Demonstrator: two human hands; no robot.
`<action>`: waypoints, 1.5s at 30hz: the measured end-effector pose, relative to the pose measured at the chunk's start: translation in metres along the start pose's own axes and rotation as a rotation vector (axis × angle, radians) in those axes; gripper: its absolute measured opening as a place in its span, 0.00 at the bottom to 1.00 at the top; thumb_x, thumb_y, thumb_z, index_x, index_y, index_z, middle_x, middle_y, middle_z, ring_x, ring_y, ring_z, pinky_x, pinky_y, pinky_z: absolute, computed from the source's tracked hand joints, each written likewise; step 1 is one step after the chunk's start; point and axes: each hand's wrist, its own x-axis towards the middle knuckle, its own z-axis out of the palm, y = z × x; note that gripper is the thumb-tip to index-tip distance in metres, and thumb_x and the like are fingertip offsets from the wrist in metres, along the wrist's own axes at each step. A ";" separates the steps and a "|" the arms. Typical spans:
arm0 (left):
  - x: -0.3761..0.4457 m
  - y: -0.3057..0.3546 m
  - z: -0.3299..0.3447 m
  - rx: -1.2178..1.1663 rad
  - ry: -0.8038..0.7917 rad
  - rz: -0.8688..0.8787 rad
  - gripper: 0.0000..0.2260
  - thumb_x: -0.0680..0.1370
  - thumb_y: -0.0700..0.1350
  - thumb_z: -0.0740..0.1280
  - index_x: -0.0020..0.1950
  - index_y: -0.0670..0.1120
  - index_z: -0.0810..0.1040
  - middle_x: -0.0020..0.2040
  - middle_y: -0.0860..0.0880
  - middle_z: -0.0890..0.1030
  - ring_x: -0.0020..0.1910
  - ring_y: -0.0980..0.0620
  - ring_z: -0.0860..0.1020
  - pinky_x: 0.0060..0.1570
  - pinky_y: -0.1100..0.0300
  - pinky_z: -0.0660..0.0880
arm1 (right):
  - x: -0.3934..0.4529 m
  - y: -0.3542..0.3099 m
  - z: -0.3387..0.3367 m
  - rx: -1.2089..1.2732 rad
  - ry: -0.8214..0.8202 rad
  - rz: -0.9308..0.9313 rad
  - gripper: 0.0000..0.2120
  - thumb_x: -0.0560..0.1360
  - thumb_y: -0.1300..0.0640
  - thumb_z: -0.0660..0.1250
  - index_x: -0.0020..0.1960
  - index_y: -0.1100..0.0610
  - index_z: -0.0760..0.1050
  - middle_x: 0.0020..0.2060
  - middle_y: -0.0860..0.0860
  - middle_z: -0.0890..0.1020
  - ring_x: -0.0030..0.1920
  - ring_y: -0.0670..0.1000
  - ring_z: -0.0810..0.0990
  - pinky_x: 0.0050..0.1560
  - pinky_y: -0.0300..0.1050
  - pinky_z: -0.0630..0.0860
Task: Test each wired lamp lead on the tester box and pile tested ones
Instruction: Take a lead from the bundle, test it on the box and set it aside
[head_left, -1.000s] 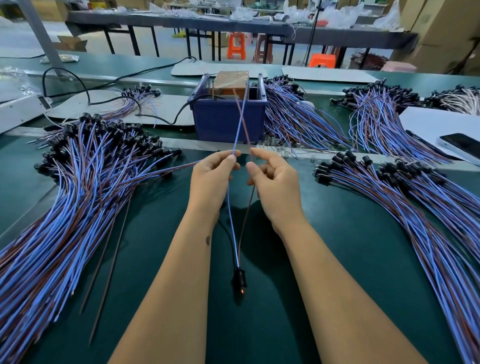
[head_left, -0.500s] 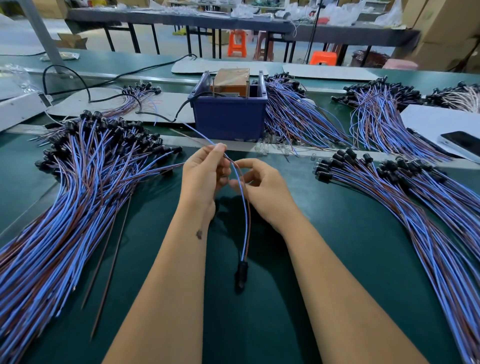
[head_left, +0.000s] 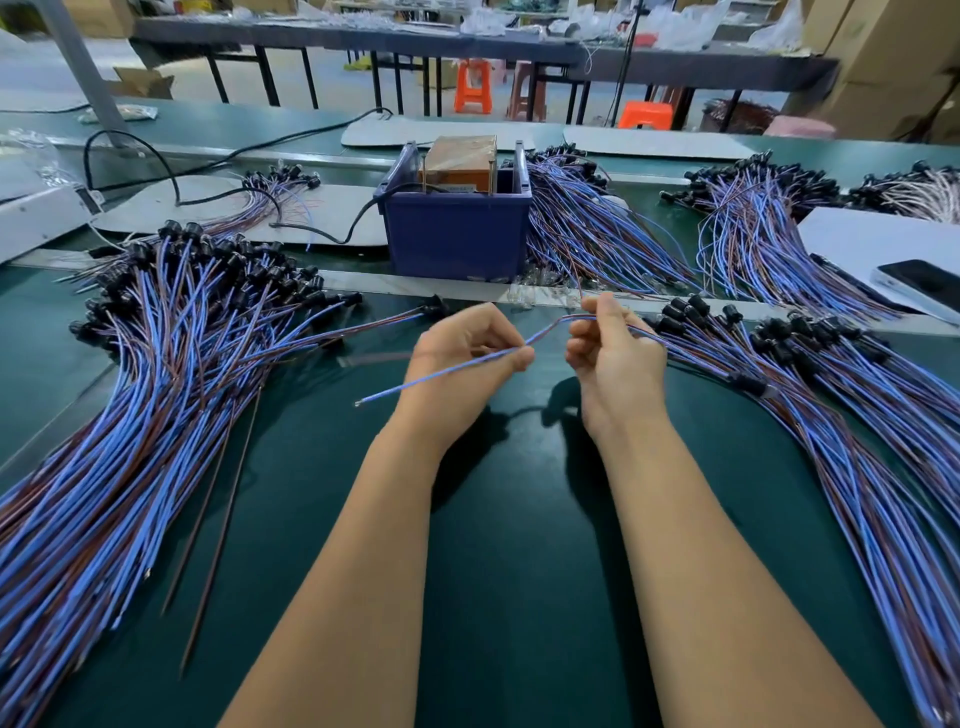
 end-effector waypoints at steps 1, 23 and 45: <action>-0.001 0.001 0.004 0.049 -0.044 0.027 0.09 0.71 0.37 0.75 0.37 0.48 0.78 0.34 0.52 0.81 0.34 0.55 0.76 0.38 0.62 0.73 | 0.002 -0.001 -0.001 0.002 0.027 -0.003 0.13 0.82 0.56 0.61 0.40 0.57 0.76 0.24 0.47 0.77 0.23 0.43 0.72 0.28 0.35 0.70; -0.014 0.004 0.032 0.388 -0.293 0.012 0.13 0.73 0.36 0.67 0.41 0.55 0.80 0.39 0.57 0.83 0.39 0.63 0.81 0.50 0.58 0.79 | 0.016 -0.055 -0.066 -1.782 -0.147 -0.144 0.09 0.82 0.52 0.53 0.49 0.53 0.70 0.50 0.55 0.78 0.50 0.58 0.75 0.44 0.48 0.66; -0.003 -0.003 -0.007 0.860 0.279 -0.155 0.10 0.77 0.43 0.63 0.51 0.49 0.83 0.69 0.47 0.73 0.70 0.45 0.64 0.63 0.55 0.64 | -0.002 0.011 0.002 -1.469 -0.179 -0.330 0.11 0.78 0.54 0.60 0.55 0.51 0.79 0.56 0.54 0.76 0.59 0.58 0.68 0.57 0.49 0.63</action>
